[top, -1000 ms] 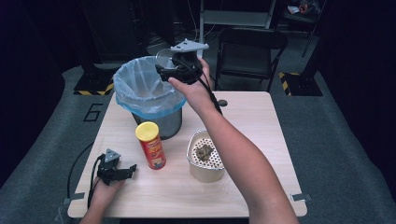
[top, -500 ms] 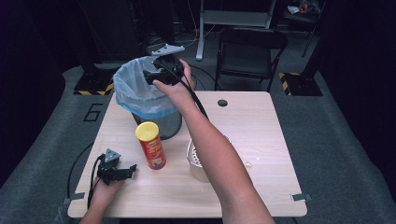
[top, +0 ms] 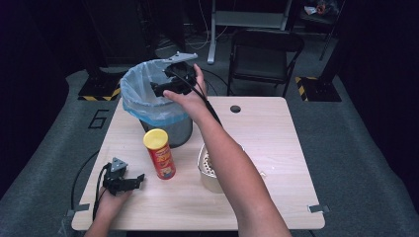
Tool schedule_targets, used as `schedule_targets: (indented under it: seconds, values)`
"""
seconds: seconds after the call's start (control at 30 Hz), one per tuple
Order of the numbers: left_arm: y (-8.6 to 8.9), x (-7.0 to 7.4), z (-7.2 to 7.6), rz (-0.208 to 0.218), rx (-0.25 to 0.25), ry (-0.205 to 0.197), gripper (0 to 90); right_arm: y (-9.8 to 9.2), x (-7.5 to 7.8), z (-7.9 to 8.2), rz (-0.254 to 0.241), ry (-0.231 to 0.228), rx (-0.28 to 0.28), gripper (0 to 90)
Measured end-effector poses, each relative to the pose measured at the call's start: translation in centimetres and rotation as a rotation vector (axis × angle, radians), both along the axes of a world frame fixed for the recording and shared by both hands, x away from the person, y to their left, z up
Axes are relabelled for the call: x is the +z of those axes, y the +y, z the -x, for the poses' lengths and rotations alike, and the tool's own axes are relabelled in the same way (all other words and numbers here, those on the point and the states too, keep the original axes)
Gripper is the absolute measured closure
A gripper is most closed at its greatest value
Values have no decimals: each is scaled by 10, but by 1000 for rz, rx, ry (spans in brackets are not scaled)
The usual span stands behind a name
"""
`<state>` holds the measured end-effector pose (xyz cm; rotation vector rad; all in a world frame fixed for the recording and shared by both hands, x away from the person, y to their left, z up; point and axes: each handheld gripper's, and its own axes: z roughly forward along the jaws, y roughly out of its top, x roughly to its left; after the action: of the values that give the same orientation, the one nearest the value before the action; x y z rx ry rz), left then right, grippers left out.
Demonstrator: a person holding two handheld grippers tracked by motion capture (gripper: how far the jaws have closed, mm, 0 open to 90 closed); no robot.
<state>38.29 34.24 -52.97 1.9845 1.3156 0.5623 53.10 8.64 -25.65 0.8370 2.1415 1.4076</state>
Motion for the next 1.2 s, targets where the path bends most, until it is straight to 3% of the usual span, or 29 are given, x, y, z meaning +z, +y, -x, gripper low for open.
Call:
schedule_targets:
  seconds: [0.13, 0.23, 0.37, 0.57, 0.6, 0.73, 0.87, 1.0, 1.2]
  values:
    - [0, 0, 0, 0, 0, 0, 139, -13, 2, 2, -13, -14, -11, 148]
    - [0, 0, 0, 0, 2, -1, 142, -33, 3, 8, -47, -25, 7, 232]
    - [-1, 1, 0, -7, 3, 7, 146, -49, 3, 14, -45, -55, -7, 290]
    - [-3, 3, 0, 10, 18, 8, 183, -82, -2, 29, -59, -86, -6, 302]
    - [-3, 5, 2, 9, 12, 24, 184, -87, -3, 32, -60, -88, -7, 302]
    - [-5, 9, 4, 23, 13, 4, 167, -107, -14, 44, -37, -72, -9, 302]
    - [-7, 14, 6, 55, 5, 3, 142, -125, -28, 54, -21, -91, -25, 301]
    - [-10, 20, 9, 73, -35, -3, 126, -144, -43, 62, 5, -95, -33, 301]
    - [-17, 33, 16, 114, -92, -15, 125, -165, -53, 70, -5, -71, -43, 288]
